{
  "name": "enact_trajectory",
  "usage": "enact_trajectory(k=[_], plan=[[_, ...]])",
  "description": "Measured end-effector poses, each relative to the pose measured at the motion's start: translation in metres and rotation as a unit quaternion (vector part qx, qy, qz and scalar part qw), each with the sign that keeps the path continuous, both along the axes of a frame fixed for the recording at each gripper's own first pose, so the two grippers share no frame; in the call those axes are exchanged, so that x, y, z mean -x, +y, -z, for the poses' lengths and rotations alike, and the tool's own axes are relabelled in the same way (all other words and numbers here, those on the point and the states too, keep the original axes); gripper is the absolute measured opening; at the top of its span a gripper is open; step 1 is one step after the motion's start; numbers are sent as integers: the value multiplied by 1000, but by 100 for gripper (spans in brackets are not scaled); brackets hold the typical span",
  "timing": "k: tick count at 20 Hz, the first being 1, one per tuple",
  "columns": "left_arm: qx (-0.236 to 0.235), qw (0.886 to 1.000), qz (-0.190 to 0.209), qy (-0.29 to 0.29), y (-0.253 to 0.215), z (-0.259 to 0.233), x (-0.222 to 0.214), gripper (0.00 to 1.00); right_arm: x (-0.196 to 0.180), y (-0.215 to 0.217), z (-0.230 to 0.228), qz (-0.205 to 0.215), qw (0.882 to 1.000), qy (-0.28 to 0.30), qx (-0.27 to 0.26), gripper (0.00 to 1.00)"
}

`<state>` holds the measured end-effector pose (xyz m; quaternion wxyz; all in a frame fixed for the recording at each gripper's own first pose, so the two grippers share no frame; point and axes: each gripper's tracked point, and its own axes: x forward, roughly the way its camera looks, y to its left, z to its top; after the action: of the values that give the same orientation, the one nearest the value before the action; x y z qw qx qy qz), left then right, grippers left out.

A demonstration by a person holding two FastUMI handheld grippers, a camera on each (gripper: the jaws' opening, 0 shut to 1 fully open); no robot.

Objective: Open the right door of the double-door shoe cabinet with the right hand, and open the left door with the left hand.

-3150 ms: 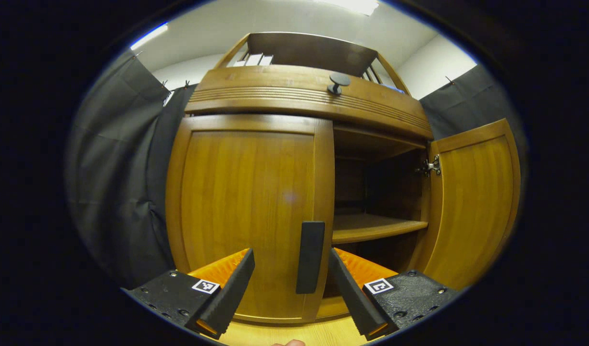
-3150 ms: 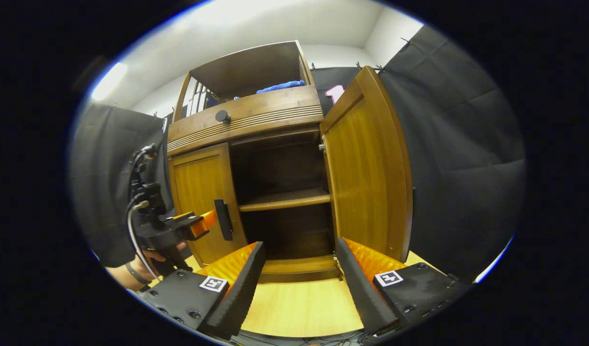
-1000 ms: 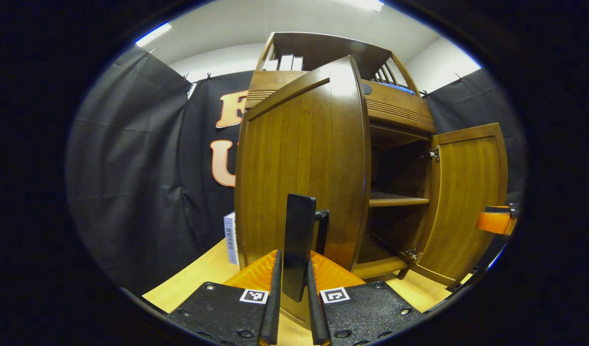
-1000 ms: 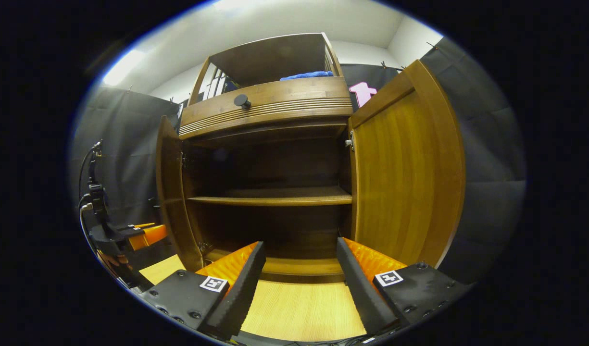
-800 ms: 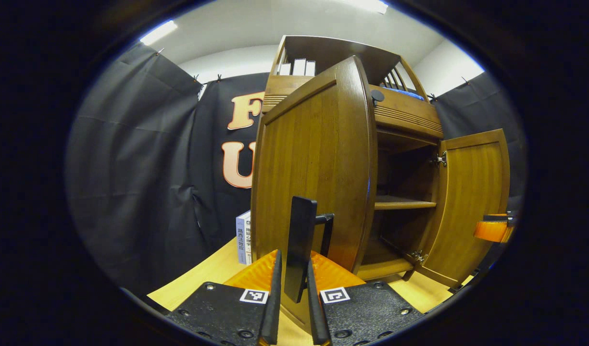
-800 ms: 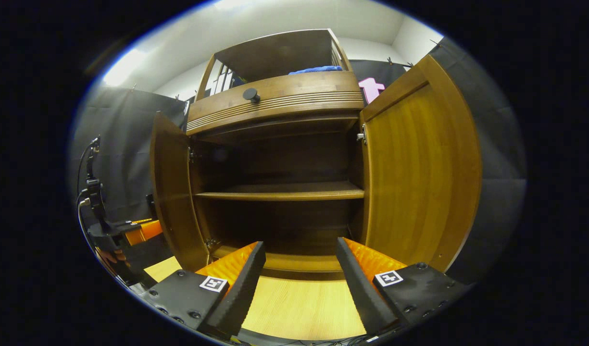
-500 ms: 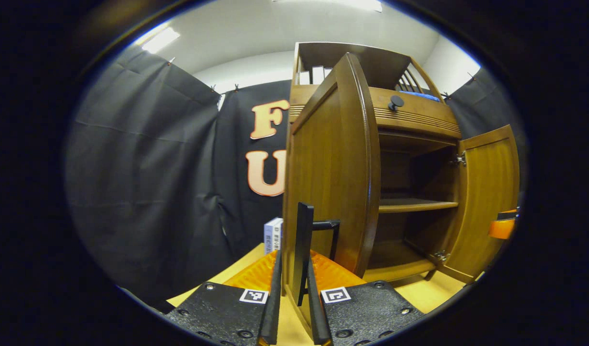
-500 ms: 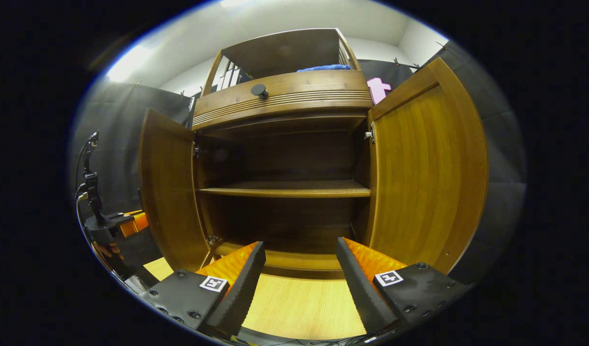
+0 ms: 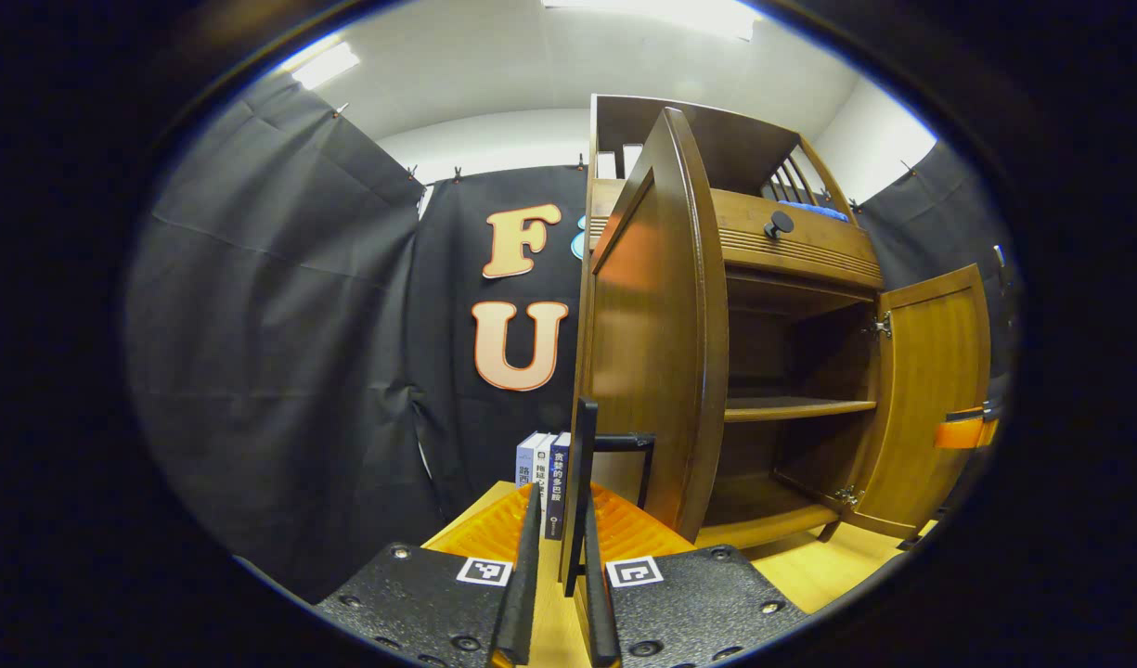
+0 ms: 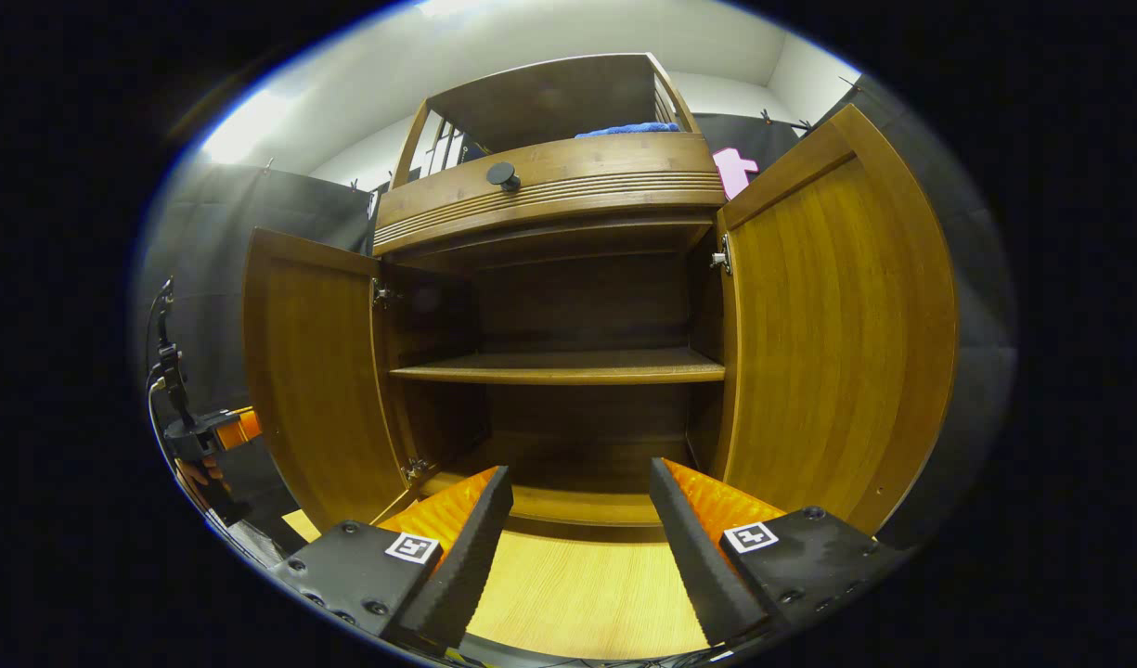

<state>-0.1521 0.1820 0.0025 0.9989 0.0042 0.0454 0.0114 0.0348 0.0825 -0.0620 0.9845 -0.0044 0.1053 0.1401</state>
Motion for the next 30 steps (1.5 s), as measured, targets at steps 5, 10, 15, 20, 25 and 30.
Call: enact_trajectory(k=[5, 10, 15, 20, 25, 30], plan=[[-12, 998, 56, 4, 20, 4, -2, 31, -2, -1, 2, 3, 1000, 5, -4, 96], [-17, 996, 77, 34, 24, 20, 6, 31, -1, -2, 5, 5, 1000, 10, -3, 96], [-40, 995, 67, 63, 17, 26, 32, 31, -7, -7, 10, 12, 1000, 13, -7, 96], [-32, 996, 60, 63, -3, 17, 67, 28, -19, -8, 13, 7, 1000, 18, -14, 100], [0, 990, 135, 42, -78, -9, 76, 25, -25, 2, 11, -9, 1000, 13, -16, 86], [49, 977, 207, 21, -159, -23, 60, 25, -20, -3, 7, -2, 1000, 4, -16, 100]])
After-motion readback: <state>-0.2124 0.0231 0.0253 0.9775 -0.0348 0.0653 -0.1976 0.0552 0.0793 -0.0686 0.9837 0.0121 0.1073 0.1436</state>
